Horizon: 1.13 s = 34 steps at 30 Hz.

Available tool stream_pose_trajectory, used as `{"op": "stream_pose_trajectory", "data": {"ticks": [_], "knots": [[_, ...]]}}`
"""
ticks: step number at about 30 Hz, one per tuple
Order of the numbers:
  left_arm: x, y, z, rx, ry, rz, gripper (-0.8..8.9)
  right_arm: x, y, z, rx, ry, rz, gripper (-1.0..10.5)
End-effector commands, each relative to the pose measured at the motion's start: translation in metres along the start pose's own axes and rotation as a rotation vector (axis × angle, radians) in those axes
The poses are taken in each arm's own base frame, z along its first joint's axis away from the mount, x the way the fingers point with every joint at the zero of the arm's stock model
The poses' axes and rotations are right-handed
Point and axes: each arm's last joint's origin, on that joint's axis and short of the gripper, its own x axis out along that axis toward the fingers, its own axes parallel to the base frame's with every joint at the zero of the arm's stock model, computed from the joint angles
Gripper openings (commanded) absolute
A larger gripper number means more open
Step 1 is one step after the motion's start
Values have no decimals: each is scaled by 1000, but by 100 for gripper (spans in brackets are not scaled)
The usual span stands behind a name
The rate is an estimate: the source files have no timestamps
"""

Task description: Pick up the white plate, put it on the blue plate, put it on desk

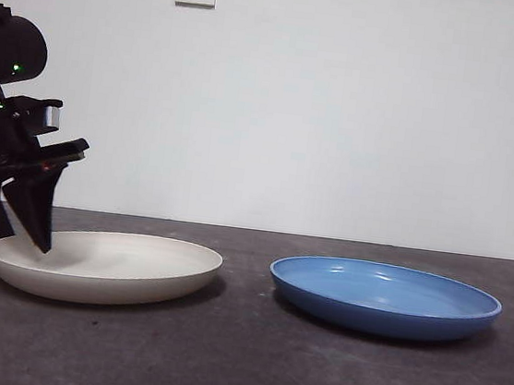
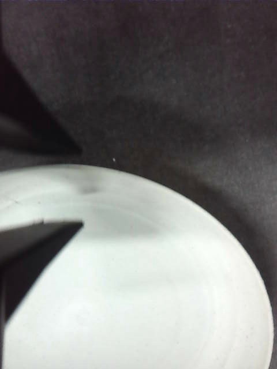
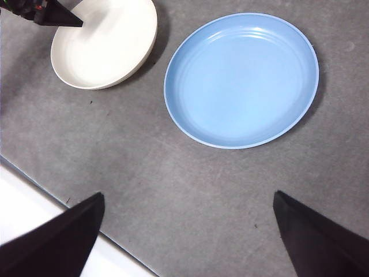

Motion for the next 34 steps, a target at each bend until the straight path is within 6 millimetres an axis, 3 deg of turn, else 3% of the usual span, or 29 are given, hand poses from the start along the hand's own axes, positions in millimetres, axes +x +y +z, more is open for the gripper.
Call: {"op": "stream_pose_trajectory", "data": {"ticks": [1,9,18,22,26,34], "knots": [[2,0,5,0,-10,2,5,-3,2,4,-19,-21,2,469],[-13,-2,9,-9,-62,1,8,-3,2,4,-19,-22,2,469],[-74,-22,18,-23,-245,-61,8,-3,2,5,-20,-24,2,469],[-96,-41,20,-38,-309,-147,9,-3,2,4,-20,-24,2,469],[-104,-68,24,-2,-325,-203,9,-3,2,5,-11,-28,2,469],[-93,-125,44,102,-312,-243,10,-14,7,3,6,-93,-7,469]]}}
